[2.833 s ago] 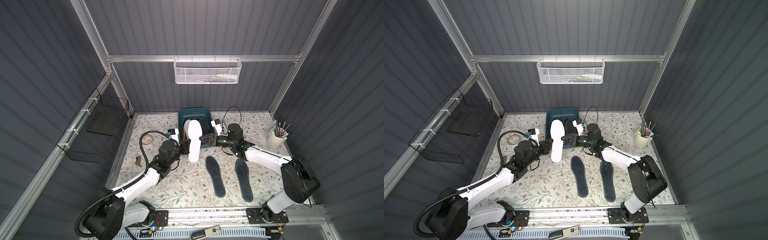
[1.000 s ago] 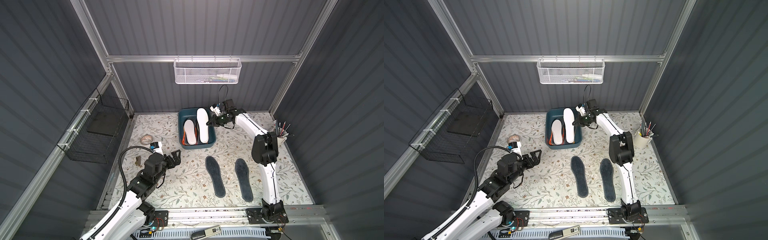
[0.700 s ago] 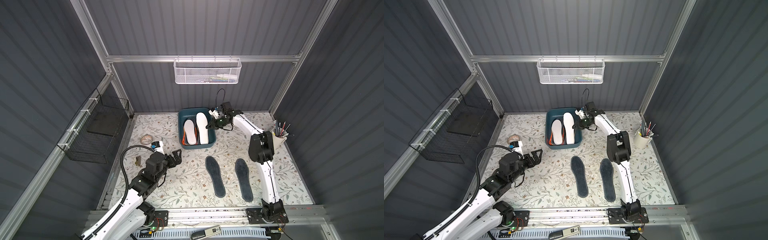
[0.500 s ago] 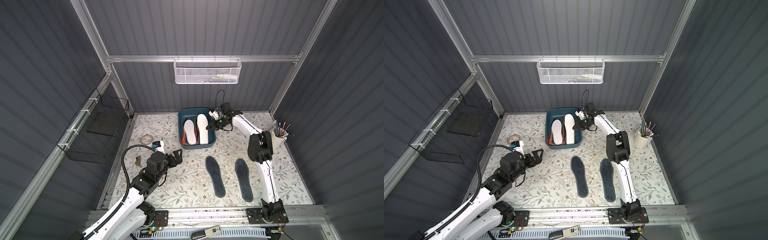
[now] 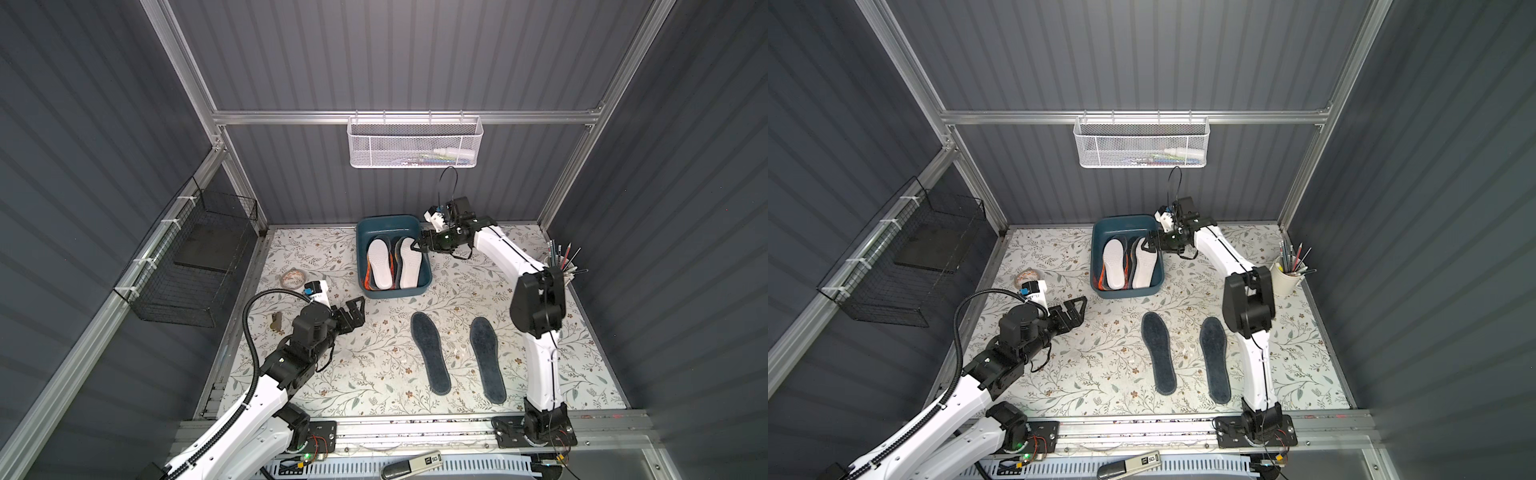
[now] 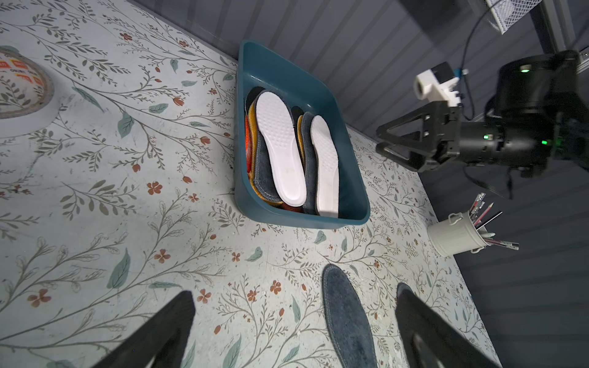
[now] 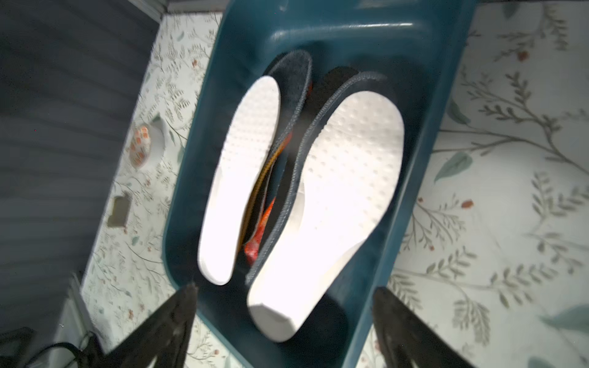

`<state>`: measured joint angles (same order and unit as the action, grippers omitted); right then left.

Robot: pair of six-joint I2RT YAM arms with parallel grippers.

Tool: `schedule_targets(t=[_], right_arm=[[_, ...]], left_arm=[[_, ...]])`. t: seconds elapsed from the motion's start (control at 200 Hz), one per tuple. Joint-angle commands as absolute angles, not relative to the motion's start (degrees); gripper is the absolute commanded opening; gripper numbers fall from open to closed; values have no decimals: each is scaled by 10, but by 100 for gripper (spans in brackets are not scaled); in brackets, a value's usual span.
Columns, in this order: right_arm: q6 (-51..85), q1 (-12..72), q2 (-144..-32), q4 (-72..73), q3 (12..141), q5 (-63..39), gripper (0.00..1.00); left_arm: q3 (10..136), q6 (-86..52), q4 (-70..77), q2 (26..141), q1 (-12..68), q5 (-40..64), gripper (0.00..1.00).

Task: Put the insoles into the storage box
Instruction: Place the insole in the storage box.

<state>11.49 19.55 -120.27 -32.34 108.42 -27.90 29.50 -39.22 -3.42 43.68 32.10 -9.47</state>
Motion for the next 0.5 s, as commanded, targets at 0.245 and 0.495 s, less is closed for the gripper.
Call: schedule_targets(t=[0.245,0.495], right_arm=[[219,199,-876,-60,678,-148,99],[249,197,-765,-185,555,-64,99]], left_arm=[[320,-342,21,482,320,-79,100],[350,-312,37,529,320,-56,100]])
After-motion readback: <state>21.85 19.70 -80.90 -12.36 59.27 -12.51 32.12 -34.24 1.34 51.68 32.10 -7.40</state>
